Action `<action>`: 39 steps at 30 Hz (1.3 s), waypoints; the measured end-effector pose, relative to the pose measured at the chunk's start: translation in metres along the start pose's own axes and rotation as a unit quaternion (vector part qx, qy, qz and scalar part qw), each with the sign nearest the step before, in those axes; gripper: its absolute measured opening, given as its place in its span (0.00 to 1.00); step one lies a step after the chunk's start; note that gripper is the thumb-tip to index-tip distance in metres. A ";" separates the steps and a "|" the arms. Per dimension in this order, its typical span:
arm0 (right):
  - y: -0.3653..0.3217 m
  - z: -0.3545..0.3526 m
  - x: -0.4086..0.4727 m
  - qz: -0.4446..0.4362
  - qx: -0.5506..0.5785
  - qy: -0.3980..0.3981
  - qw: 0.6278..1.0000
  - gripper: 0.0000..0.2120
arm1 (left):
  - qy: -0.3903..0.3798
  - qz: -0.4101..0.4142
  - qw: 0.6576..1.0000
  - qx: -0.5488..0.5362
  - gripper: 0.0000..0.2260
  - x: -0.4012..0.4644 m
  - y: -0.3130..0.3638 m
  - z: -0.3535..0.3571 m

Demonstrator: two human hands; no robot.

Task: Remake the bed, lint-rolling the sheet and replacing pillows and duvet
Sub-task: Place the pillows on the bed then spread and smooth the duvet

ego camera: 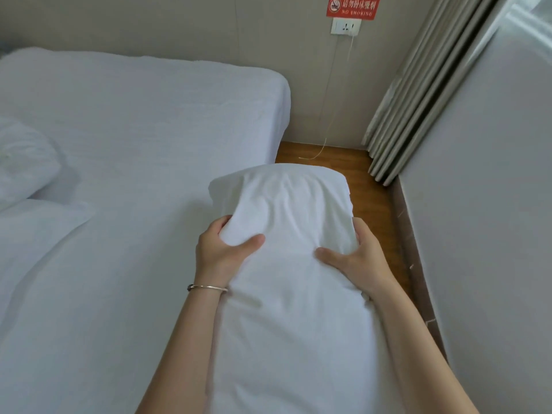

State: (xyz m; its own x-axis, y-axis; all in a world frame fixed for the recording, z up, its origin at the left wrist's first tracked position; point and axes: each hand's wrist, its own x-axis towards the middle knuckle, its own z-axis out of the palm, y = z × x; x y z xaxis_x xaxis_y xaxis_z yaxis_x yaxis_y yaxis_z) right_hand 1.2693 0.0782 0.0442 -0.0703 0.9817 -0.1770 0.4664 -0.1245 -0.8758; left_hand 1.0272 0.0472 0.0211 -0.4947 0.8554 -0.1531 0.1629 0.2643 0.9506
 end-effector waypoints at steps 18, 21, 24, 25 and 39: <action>-0.094 0.011 0.511 -0.073 -0.072 -0.112 0.988 0.37 | 0.161 -0.035 0.986 -0.028 0.22 0.407 0.099 0.134; -0.126 0.009 0.621 -0.090 -0.092 -0.168 0.977 0.37 | 0.218 -0.050 0.974 -0.042 0.20 0.481 0.127 0.165; -0.163 0.009 0.712 -0.111 -0.097 -0.215 0.966 0.37 | 0.260 -0.053 0.963 -0.045 0.19 0.545 0.159 0.187; -0.172 0.010 0.737 -0.120 -0.096 -0.231 0.961 0.37 | 0.276 -0.054 0.959 -0.041 0.20 0.563 0.168 0.193; -0.283 0.130 1.097 -0.248 -0.151 -0.366 0.884 0.25 | 0.462 -0.100 0.879 -0.053 0.10 0.874 0.216 0.244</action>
State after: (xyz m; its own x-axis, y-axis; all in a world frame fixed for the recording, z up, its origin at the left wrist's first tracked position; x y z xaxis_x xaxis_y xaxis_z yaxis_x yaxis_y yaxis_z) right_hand 0.9461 1.1713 0.0395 -0.8330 0.5339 -0.1452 0.4243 0.4479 -0.7870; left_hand 0.8383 0.9603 0.0269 -0.9951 0.0559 -0.0811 -0.0621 0.2832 0.9570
